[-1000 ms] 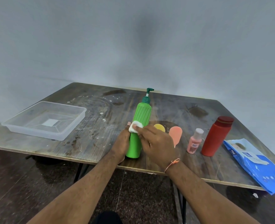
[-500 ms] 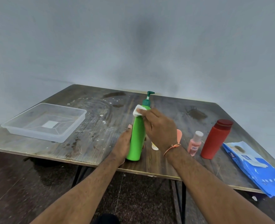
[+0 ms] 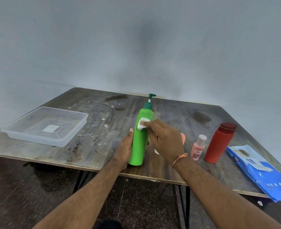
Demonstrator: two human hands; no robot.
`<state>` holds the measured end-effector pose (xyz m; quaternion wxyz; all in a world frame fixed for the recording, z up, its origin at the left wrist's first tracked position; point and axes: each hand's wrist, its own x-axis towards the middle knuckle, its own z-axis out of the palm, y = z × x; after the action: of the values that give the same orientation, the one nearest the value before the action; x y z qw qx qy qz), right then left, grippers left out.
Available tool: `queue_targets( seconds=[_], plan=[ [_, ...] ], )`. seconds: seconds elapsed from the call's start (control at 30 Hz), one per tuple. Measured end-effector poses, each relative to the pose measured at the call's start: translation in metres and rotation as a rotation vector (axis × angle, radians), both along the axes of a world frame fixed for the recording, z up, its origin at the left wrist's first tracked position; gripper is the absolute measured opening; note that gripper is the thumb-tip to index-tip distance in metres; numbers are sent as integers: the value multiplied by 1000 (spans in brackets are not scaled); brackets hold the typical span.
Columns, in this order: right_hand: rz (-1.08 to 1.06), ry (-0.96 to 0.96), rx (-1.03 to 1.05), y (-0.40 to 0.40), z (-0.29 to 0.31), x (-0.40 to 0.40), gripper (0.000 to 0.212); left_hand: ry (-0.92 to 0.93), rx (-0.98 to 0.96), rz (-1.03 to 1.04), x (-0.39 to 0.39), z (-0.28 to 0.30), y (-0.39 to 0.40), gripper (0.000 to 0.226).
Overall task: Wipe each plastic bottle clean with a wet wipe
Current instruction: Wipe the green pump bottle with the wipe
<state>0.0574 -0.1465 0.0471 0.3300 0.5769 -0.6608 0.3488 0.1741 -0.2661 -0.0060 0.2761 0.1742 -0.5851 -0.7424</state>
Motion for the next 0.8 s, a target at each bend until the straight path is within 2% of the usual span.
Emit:
queue_targets(
  seconds=[0.1,0.23,0.43,0.53,0.67,0.8],
  plan=[
    [-58,-108,-113,-14,21,-5,28,-10,-18,-8,3,2,1,77],
    [-65,-131,-123,-16,21,-4,32,-7,-54,-18,3,2,2,79],
    [-6,-73,61,10,-27,14,33,27,-13,-21,2,1,1,69],
    [-28,-67,84,17,-35,21,32,55,33,-39,1,-1,-1,64],
    [-57,-105,37,5,-18,15,31,45,127,-32,1,-2,-3,71],
    [-119,-180,-40,-13,9,3,29,55,143,-82,1,-3,-7,77]
  ],
)
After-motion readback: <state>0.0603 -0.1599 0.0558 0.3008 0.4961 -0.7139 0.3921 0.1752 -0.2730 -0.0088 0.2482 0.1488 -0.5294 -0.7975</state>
